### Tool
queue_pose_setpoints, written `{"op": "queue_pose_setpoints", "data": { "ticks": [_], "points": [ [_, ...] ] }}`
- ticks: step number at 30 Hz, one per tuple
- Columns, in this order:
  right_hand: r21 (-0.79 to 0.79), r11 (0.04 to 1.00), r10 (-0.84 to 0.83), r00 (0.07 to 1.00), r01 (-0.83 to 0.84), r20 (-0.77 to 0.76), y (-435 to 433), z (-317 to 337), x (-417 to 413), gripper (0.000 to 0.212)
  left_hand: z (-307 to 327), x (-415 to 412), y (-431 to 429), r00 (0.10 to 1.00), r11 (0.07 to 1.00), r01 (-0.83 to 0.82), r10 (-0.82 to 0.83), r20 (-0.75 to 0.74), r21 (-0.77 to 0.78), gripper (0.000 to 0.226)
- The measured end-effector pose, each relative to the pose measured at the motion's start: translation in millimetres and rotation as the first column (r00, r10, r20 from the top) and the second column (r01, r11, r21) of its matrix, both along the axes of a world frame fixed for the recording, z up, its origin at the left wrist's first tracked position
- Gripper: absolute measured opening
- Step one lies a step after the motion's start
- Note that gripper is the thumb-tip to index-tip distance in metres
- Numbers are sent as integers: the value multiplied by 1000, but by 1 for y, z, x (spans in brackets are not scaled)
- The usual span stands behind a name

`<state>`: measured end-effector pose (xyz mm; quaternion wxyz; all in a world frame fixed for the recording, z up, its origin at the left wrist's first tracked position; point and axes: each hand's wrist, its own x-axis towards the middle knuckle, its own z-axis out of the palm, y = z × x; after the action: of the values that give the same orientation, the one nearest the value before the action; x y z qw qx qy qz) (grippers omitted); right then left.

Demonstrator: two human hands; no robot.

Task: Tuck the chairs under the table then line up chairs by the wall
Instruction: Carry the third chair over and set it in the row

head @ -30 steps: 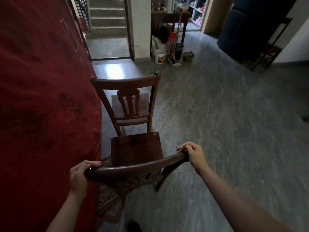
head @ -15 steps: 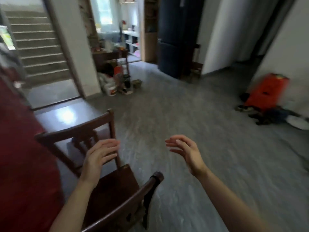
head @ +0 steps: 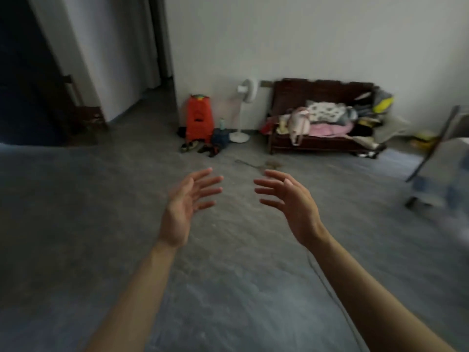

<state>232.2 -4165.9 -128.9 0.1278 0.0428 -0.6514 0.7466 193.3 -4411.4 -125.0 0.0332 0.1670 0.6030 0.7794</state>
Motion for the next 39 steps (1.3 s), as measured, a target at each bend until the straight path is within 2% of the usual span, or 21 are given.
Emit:
{"op": "queue_pose_setpoints", "data": {
  "ticks": [4,9,16,21,29,33,39],
  "points": [
    [-12,970,-243,970,242,-15,100,7,40,46,9,-13,111,976,976,216,-217,-28,-41,53],
    [-46,885,-465,884,463,-49,226,10,98,50,16,-10,260,896,894,438,-442,-35,-92,57],
    [-76,759,-651,754,647,-83,381,17,163,54,33,3,454,791,791,611,-612,-6,-28,50],
    [-55,705,-709,700,707,-83,457,15,177,52,35,2,559,729,729,684,-684,-5,-13,50],
    [28,673,-737,673,739,-64,582,3,116,51,8,-67,695,701,701,712,-713,7,29,52],
    [105,664,-741,670,740,-37,666,-3,39,53,-12,-143,775,720,720,692,-694,17,57,53],
    [109,675,-733,680,730,-22,781,10,-65,52,-10,-247,883,726,727,684,-687,44,61,53]
  ]
}}
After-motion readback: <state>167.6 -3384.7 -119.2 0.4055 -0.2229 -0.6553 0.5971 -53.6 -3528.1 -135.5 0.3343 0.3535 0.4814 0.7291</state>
